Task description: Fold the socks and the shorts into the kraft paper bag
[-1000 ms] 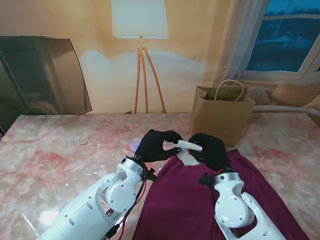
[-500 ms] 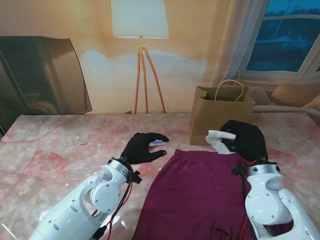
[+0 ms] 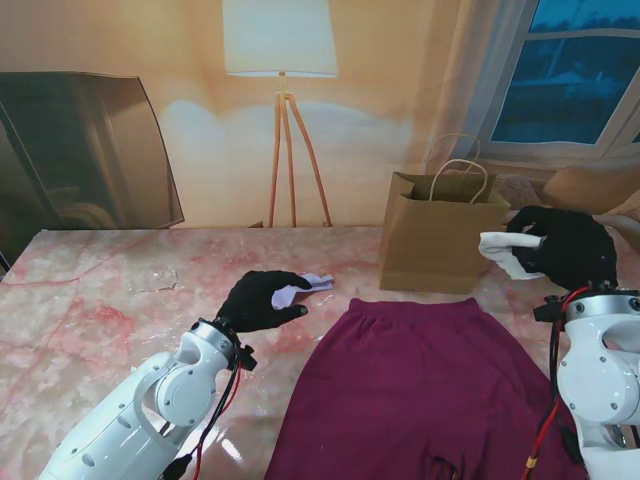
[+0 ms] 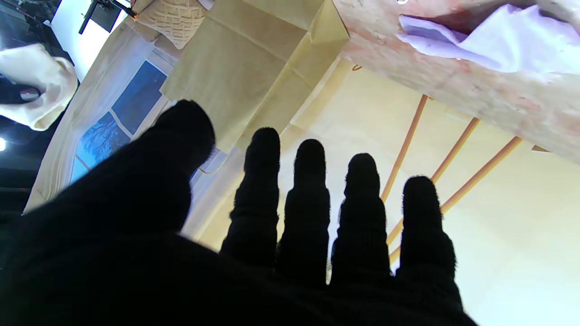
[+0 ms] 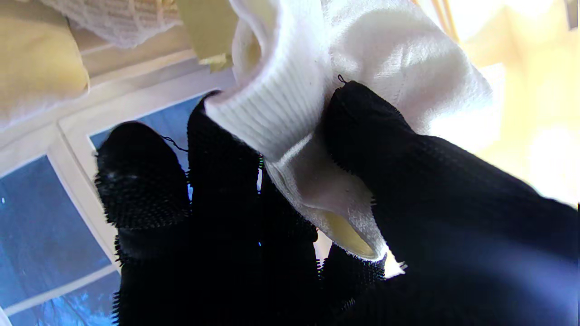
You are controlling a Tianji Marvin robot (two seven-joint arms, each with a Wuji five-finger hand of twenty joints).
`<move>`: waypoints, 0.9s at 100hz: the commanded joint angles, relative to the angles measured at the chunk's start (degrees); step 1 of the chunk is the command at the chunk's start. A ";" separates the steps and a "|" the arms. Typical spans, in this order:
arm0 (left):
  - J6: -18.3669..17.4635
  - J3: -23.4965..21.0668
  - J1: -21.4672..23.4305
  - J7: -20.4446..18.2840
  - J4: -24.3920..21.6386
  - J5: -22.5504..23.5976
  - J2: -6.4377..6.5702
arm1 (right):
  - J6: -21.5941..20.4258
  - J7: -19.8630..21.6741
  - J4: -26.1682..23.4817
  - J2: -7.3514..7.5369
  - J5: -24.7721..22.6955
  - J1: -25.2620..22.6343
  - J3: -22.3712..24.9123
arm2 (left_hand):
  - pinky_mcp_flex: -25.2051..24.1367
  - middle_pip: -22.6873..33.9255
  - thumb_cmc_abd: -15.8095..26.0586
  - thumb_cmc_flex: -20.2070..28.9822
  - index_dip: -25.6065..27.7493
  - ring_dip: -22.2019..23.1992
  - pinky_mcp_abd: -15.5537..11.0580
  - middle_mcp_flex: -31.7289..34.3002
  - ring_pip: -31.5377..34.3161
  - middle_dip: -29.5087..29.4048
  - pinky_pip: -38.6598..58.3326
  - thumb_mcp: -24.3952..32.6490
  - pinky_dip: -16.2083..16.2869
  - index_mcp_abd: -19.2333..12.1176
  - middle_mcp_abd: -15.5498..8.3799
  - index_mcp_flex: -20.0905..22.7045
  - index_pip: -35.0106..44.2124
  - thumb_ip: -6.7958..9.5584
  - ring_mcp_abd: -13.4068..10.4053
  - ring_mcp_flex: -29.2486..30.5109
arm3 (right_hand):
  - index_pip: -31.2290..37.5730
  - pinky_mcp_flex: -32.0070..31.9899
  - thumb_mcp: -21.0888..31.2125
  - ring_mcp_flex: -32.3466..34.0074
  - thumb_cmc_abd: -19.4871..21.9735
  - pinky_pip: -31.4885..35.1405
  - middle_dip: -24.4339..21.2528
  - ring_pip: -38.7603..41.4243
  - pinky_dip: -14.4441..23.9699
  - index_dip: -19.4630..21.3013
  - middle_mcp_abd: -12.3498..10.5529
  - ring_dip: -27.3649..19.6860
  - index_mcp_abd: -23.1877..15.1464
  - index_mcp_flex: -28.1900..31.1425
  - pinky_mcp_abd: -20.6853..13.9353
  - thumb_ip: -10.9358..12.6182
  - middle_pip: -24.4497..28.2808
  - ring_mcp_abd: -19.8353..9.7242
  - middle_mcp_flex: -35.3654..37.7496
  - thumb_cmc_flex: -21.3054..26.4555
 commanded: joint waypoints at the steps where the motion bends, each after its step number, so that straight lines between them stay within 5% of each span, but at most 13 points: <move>1: -0.34 -0.33 0.27 -0.24 0.36 -0.23 0.44 | 0.65 0.05 0.63 0.60 -1.64 2.34 0.51 | -0.87 -1.30 0.73 -1.22 -1.11 -0.78 -2.21 -2.81 -0.66 -0.91 -2.24 -0.71 -2.40 0.02 1.04 -1.62 -1.34 3.40 -2.15 -2.23 | 3.12 1.76 1.20 1.63 -1.56 2.08 0.16 0.01 1.10 -0.62 -0.81 -0.67 -2.86 2.78 -0.51 -1.58 -0.89 1.78 2.41 1.53; 26: -0.47 -1.52 0.98 -0.40 0.45 -0.20 0.58 | 4.03 -0.39 7.36 1.26 -5.61 11.28 -1.32 | -2.24 -1.42 1.23 -1.83 -1.32 -1.31 -1.38 -3.69 -0.94 -1.42 -3.66 -1.32 -4.18 0.04 0.82 -1.73 -1.74 3.45 -2.59 -3.44 | 3.00 1.49 0.84 1.62 -1.24 1.77 -0.18 -1.01 1.00 -1.05 -1.16 -1.19 -3.16 2.58 -0.96 -1.66 -1.33 1.23 2.55 1.14; 90: -0.77 -2.57 1.68 -0.65 1.26 -0.09 0.77 | 9.22 -4.03 27.02 0.74 -1.33 29.24 -9.92 | -2.90 -1.52 1.71 -2.11 -1.31 -1.43 -0.53 -3.73 -1.15 -1.51 -3.35 -2.04 -4.33 -0.02 0.62 -1.41 -2.05 3.75 -2.81 -3.96 | 3.10 2.06 -0.06 1.74 1.58 2.29 -3.14 -1.72 0.90 -5.77 -0.72 -2.32 -1.78 2.29 -2.47 -1.24 -2.15 0.30 2.93 0.04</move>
